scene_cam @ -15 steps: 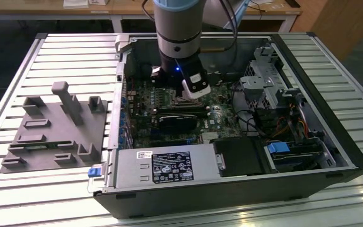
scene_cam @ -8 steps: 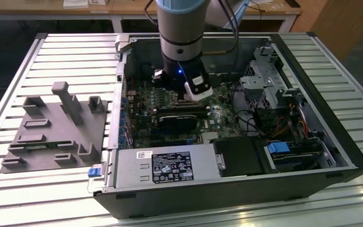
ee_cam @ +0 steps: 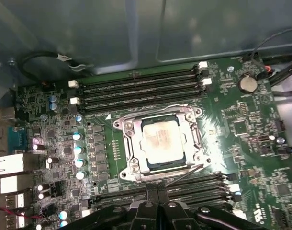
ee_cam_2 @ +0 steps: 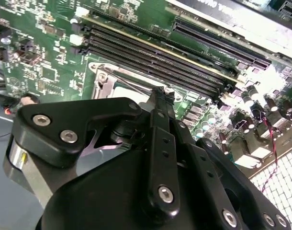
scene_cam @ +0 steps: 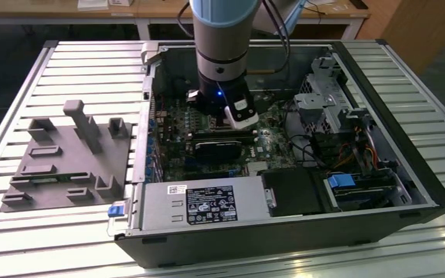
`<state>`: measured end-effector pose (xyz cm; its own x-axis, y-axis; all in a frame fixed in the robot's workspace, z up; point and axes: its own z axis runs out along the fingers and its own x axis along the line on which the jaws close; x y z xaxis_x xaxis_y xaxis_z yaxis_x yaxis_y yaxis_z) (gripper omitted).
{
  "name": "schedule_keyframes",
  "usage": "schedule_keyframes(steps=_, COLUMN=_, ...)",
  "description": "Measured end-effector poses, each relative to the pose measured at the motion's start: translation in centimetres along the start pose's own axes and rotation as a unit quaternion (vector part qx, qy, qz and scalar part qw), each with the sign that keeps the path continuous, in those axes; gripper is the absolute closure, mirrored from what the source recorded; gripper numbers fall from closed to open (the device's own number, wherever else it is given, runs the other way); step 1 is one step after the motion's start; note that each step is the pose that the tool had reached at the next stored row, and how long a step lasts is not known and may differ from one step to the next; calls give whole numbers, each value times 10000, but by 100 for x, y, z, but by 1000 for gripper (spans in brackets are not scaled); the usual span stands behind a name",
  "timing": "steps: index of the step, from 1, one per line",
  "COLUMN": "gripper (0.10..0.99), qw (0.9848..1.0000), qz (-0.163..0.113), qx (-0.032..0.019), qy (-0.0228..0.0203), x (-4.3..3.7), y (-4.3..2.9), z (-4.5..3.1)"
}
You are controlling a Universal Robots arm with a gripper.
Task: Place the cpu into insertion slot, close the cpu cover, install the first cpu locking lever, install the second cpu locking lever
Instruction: 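Install the second cpu locking lever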
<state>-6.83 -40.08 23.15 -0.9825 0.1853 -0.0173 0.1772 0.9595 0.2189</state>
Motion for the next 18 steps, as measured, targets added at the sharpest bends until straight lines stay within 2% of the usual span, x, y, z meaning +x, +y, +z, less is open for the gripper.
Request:
schedule_keyframes(steps=7, gripper=984, qw=10000, qz=18, qx=14, qy=84, x=15, y=-25, z=74)
schedule_keyframes(steps=15, gripper=984, qw=10000, qz=21, qx=7, qy=97, x=19, y=-36, z=94)
schedule_keyframes(steps=18, gripper=984, qw=9999, qz=25, qx=-92, qy=114, x=16, y=-51, z=98)
